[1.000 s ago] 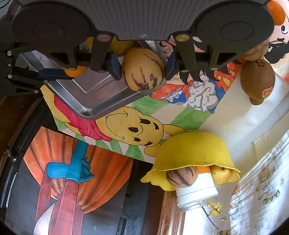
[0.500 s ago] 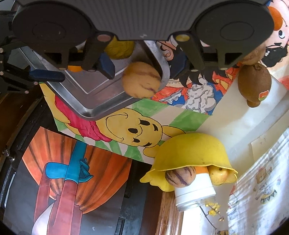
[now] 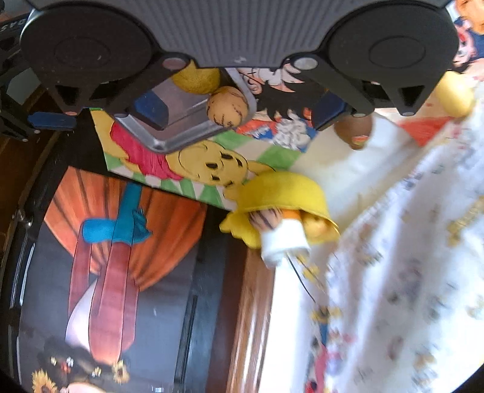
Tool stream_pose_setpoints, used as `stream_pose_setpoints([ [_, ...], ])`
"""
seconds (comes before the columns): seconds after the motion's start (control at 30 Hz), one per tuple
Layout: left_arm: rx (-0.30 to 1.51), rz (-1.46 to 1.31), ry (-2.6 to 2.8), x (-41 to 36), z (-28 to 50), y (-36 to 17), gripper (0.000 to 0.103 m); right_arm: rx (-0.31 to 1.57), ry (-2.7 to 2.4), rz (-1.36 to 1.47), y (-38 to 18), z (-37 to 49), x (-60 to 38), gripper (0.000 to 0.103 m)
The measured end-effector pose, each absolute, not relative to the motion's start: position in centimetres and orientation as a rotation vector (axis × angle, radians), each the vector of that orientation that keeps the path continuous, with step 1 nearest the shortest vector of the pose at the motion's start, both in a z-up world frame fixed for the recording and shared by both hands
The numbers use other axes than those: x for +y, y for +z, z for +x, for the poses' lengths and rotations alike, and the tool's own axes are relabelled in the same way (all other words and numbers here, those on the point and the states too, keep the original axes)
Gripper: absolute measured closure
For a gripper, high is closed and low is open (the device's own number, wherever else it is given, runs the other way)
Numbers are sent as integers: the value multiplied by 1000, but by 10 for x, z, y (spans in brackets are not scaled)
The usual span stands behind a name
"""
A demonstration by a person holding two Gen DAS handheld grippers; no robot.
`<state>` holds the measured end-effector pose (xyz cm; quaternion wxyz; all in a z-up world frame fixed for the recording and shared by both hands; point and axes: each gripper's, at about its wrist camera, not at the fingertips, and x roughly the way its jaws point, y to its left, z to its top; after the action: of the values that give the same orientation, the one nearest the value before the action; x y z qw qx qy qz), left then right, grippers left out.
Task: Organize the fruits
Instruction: 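Carry the pepino and orange over the tray and release both into it, then withdraw both open tools from the tray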
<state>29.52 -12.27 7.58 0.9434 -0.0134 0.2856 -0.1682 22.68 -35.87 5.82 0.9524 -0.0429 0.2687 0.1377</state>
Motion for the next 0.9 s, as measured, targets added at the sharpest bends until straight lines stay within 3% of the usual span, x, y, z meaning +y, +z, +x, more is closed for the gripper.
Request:
stream_pose_setpoints([
  [0.37,507,-8,-236,-85,209,112,0,482,271,10,103,152,-321,1],
  [0.9,619,-220,-9,12,146,87,0,475,292,-7,97,96,-250,0],
])
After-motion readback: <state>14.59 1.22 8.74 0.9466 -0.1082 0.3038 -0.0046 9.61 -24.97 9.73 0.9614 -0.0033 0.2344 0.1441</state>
